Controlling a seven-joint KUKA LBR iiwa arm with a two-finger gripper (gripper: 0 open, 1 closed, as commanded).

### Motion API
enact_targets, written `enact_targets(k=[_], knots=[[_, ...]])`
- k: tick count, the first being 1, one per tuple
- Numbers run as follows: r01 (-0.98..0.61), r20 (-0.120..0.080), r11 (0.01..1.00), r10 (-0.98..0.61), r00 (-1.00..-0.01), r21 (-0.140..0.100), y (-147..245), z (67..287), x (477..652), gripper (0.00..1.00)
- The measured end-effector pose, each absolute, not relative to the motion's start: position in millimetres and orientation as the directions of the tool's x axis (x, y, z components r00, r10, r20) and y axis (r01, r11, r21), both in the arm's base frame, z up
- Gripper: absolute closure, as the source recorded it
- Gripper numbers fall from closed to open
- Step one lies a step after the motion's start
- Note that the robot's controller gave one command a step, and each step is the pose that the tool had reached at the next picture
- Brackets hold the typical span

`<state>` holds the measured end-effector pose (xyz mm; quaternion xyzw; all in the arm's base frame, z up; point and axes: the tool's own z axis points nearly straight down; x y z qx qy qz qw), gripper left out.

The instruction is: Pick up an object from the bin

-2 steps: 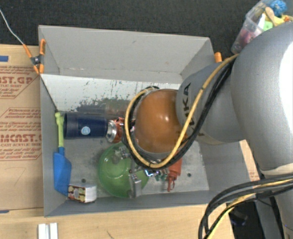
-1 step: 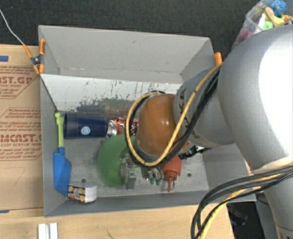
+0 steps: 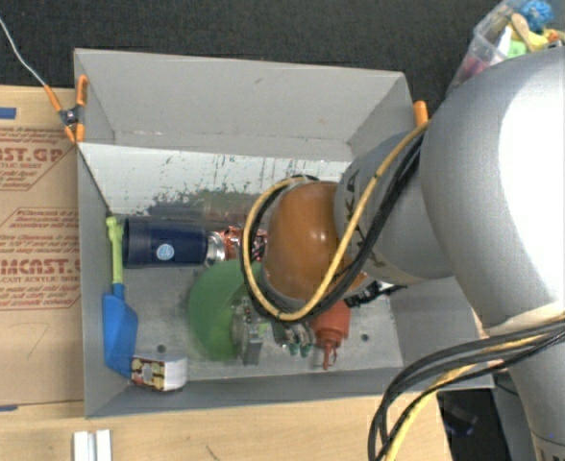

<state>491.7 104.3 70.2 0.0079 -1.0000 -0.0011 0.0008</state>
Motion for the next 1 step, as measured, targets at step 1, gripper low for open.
enact_targets(k=[1], knots=[[-0.029,-0.001,1.000,-0.029,-1.000,0.003,100.5,97.3,508.4,1.00]])
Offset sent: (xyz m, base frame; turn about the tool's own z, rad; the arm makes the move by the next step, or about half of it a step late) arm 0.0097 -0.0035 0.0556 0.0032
